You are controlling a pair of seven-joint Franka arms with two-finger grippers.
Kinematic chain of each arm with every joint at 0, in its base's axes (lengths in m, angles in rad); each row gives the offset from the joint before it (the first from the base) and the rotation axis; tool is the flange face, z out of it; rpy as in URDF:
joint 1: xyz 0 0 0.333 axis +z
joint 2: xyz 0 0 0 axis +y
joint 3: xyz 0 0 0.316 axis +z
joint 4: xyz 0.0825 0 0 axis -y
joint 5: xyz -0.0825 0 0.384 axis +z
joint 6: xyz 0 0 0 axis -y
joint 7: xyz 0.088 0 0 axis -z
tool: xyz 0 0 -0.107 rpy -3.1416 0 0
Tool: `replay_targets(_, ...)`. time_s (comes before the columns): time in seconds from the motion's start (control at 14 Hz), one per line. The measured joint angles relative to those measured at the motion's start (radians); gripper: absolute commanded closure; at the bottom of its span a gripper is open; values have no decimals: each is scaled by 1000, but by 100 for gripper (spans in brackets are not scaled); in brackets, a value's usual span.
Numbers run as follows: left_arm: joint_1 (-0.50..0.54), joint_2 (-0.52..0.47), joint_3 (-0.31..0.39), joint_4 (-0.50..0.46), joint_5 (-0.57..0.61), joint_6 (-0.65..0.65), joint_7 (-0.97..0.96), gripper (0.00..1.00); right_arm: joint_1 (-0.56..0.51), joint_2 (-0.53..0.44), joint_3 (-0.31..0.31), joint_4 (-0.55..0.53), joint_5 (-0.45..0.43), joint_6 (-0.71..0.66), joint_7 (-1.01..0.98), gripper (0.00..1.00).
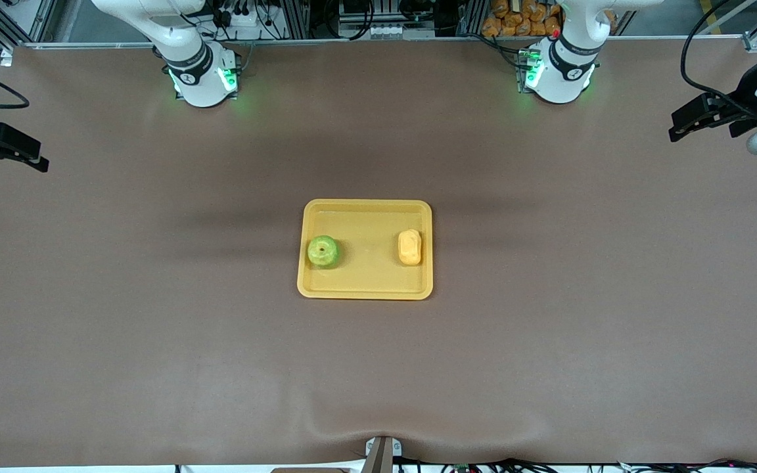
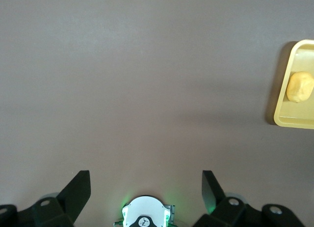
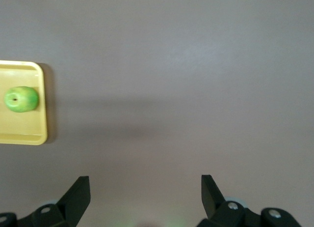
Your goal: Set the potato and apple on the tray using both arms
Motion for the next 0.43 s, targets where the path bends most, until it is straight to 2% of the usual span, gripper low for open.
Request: replay_targets(0.43,0,-6,0,2,0,0,5,0,-20,3,1,-5,44,-7,28,0)
